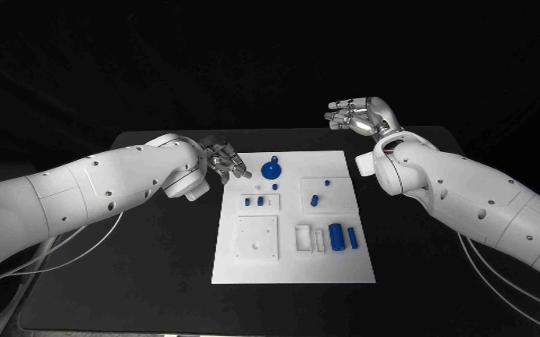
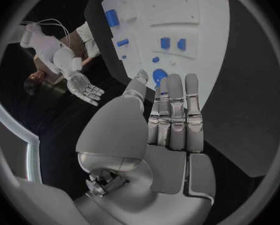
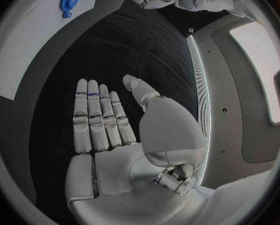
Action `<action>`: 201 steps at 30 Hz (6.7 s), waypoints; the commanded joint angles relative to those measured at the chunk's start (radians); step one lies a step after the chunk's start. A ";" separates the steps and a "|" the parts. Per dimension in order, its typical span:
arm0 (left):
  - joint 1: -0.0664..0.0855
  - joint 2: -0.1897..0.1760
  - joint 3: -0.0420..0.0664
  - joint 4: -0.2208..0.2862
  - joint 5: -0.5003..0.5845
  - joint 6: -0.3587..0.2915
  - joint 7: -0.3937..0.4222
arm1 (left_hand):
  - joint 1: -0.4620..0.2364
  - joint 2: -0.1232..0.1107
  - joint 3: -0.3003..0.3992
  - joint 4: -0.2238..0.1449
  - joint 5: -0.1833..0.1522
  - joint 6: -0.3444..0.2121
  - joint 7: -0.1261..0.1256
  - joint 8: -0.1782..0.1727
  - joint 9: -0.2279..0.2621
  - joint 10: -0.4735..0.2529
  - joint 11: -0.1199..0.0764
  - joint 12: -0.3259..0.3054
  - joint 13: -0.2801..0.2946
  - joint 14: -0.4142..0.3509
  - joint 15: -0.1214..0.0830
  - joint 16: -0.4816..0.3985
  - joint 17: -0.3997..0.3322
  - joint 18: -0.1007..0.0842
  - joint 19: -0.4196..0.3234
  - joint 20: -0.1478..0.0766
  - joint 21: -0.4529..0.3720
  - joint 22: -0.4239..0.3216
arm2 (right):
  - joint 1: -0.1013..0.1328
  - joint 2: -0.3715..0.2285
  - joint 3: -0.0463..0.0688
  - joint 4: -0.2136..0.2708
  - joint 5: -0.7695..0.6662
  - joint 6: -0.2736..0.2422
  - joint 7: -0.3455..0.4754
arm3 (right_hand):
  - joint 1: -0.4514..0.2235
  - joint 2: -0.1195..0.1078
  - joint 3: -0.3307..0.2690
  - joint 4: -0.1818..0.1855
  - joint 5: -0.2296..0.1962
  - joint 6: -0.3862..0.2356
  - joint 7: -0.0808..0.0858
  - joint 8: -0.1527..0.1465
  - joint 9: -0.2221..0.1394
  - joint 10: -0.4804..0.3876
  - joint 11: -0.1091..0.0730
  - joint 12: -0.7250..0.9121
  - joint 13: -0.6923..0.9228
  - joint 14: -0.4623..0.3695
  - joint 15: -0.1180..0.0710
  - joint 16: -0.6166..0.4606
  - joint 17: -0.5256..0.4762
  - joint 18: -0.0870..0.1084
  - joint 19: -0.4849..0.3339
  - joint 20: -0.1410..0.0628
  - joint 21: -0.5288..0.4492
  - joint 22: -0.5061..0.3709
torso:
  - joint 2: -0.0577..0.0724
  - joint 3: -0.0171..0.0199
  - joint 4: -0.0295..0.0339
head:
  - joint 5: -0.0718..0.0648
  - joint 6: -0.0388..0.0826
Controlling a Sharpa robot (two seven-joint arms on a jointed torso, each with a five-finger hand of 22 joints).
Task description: Assemble the parts on the task board
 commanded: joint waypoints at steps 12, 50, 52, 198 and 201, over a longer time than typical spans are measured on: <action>-0.023 0.116 -0.070 -0.108 -0.344 -0.200 0.409 | 0.032 -0.010 0.216 -0.170 -0.021 0.022 0.022 -0.003 -0.210 -0.111 0.051 -0.086 -0.004 0.047 0.022 -0.206 -0.072 0.062 -0.027 0.027 -0.034 0.099 | -0.001 0.006 0.000 -0.001 -0.004 0.016 0.009 | -0.008 -0.001 0.002 -0.008 0.006 -0.001 -0.001 0.002 -0.001 -0.007 -0.003 -0.003 -0.001 -0.004 -0.001 -0.003 -0.001 0.006 -0.004 -0.001 -0.006 -0.001 | 0.007 0.0001 -0.0053 | -0.005 0.016; -0.091 0.281 -0.078 -0.318 -0.608 -0.092 0.409 | 0.006 -0.032 0.227 -0.151 -0.020 -0.006 0.030 -0.004 -0.211 -0.144 0.056 -0.085 -0.004 0.021 0.023 0.035 -0.009 0.074 0.049 0.029 -0.075 0.213 | 0.002 0.007 0.000 0.023 -0.004 0.036 0.007 | -0.011 0.000 0.000 -0.009 0.011 -0.001 -0.001 0.002 -0.001 -0.009 -0.002 -0.003 -0.001 -0.008 0.000 -0.003 -0.002 0.007 -0.005 0.001 -0.008 -0.002 | 0.038 0.0055 -0.0253 | 0.002 0.035; -0.092 0.282 -0.078 -0.322 -0.609 -0.095 0.407 | 0.007 -0.031 0.230 -0.151 -0.020 -0.005 0.029 -0.004 -0.211 -0.145 0.056 -0.085 -0.004 0.020 0.023 0.036 -0.009 0.074 0.048 0.029 -0.074 0.213 | 0.003 0.006 0.000 0.024 -0.004 0.036 0.007 | -0.011 0.000 0.000 -0.009 0.011 -0.001 -0.001 0.002 -0.001 -0.009 -0.002 -0.003 -0.001 -0.008 0.000 -0.003 -0.002 0.007 -0.005 0.001 -0.008 -0.002 | 0.040 0.0057 -0.0252 | 0.003 0.036; -0.114 0.104 -0.005 -0.221 -0.477 -0.043 0.380 | 0.006 0.044 0.287 -0.133 -0.043 0.138 0.009 -0.003 -0.208 0.024 -0.001 -0.086 -0.002 0.063 -0.016 0.255 0.018 0.067 0.024 -0.009 0.200 0.212 | 0.003 -0.001 0.000 0.017 -0.004 0.037 0.008 | -0.013 0.002 0.005 -0.011 0.013 0.004 -0.001 0.002 -0.001 -0.010 -0.002 -0.003 -0.002 -0.010 0.001 -0.004 -0.002 0.008 -0.006 0.002 -0.008 -0.002 | 0.041 0.0040 -0.0226 | 0.011 0.030; -0.115 0.107 -0.008 -0.223 -0.475 -0.042 0.383 | 0.006 0.045 0.288 -0.134 -0.043 0.137 0.009 -0.003 -0.208 0.023 -0.001 -0.086 -0.002 0.062 -0.015 0.254 0.018 0.067 0.023 -0.009 0.201 0.212 | 0.003 0.000 0.000 0.017 -0.004 0.037 0.008 | -0.012 0.002 0.005 -0.012 0.013 0.004 -0.001 0.002 -0.001 -0.010 -0.002 -0.003 -0.002 -0.010 0.001 -0.004 -0.002 0.008 -0.006 0.002 -0.008 -0.002 | 0.041 0.0042 -0.0238 | 0.011 0.030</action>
